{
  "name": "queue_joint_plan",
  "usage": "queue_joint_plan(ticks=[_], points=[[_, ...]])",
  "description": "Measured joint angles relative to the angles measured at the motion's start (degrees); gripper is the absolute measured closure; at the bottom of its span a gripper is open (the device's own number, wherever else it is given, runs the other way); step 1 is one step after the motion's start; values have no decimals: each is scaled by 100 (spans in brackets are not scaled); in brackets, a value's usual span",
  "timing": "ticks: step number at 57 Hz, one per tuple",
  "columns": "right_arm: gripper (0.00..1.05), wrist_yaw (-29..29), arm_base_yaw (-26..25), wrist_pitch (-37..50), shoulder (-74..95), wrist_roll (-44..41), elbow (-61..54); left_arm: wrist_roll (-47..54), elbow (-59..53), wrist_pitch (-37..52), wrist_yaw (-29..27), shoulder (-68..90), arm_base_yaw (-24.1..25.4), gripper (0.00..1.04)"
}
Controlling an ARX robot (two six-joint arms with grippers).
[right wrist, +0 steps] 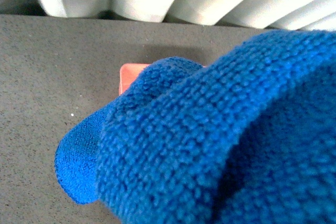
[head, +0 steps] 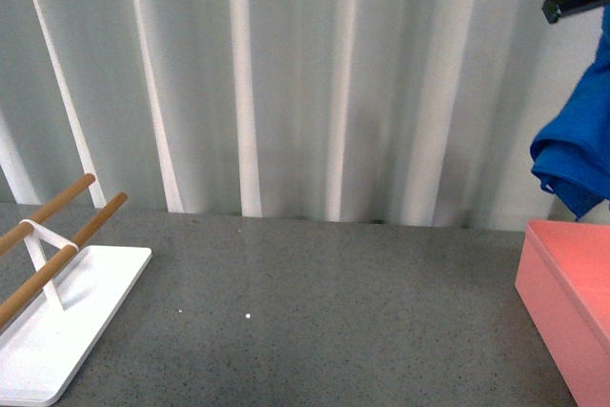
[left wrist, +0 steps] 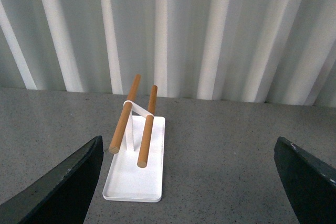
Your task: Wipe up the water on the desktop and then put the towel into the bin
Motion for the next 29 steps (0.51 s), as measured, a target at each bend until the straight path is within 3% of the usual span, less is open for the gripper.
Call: queue_joint_plan(ticks=[29], points=[[99, -26, -1178, 876, 72, -479, -925, 0, 0, 0, -2, 0, 0, 7]])
